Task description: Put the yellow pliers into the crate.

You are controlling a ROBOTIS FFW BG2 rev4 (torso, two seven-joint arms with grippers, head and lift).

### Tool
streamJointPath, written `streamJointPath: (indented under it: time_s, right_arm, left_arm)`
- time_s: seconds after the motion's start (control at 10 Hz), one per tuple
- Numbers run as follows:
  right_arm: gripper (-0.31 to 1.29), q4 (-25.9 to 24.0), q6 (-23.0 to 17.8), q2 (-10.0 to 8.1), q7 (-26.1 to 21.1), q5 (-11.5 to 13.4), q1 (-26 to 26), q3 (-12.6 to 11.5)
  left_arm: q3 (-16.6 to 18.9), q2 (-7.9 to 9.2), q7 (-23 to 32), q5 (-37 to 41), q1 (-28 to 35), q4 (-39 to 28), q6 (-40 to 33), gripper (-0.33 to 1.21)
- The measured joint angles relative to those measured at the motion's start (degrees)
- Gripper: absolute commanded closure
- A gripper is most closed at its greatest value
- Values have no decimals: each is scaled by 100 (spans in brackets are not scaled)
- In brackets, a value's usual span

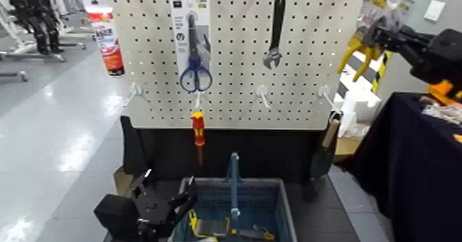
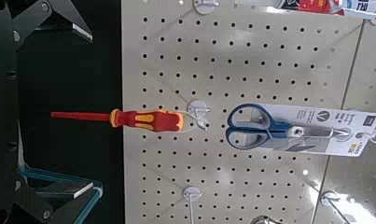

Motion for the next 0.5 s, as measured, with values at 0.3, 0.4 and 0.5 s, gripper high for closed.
streamJointPath:
  time_s: [0.3, 0.4, 0.5]
  right_arm:
    - [112, -732, 173, 450, -144, -41, 927, -434]
    - [112, -837, 180, 634, -213, -78, 1228, -505]
    - [112, -905, 184, 786, -284, -143, 1503, -507]
  left_arm:
    - [-115, 118, 138, 30, -29, 2, 34, 19]
    - [-163, 164, 190, 49, -30, -3, 39, 19]
    - [-215, 213, 260, 75, -30, -5, 44, 19]
